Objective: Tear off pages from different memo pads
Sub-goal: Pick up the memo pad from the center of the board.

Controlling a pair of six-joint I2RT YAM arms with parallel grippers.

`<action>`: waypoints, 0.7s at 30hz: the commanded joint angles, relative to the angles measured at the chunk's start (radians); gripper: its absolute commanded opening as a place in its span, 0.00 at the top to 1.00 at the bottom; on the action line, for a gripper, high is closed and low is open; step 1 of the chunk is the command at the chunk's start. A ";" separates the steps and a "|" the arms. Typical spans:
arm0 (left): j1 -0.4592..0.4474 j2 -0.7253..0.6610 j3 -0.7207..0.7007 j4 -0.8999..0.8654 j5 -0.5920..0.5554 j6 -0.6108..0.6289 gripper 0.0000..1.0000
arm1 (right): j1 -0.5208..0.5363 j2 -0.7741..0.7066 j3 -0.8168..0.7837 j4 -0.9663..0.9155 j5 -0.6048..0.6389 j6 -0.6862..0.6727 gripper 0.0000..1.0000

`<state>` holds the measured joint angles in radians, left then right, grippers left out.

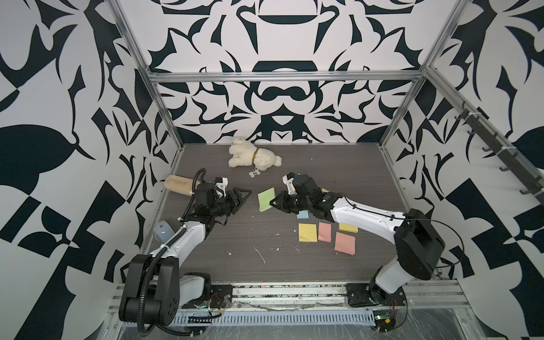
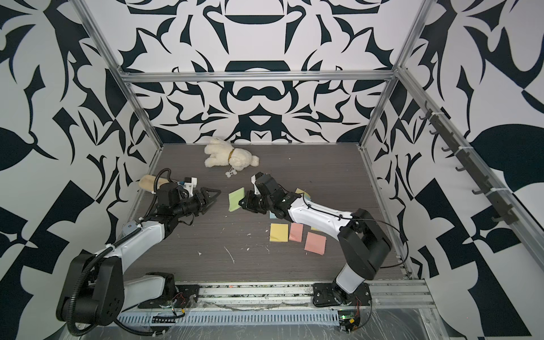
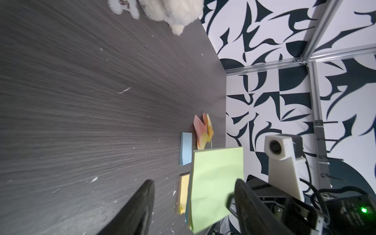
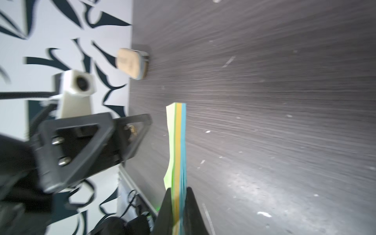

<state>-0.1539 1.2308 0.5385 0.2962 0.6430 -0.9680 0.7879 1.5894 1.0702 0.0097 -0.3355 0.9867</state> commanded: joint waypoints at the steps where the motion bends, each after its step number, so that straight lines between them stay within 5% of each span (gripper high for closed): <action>1: -0.049 0.014 0.024 0.115 0.058 -0.041 0.33 | 0.005 -0.054 0.000 0.066 -0.061 0.045 0.92; 11: -0.091 0.036 0.045 0.200 0.057 -0.076 0.36 | 0.005 -0.052 -0.028 0.196 -0.128 0.153 0.93; 21: -0.087 0.078 0.066 0.197 0.083 -0.077 0.73 | 0.005 -0.059 -0.060 0.187 -0.149 0.161 0.91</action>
<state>-0.2420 1.2995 0.5739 0.4622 0.7002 -1.0451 0.7868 1.5570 1.0237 0.1543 -0.4538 1.1389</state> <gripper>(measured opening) 0.291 0.104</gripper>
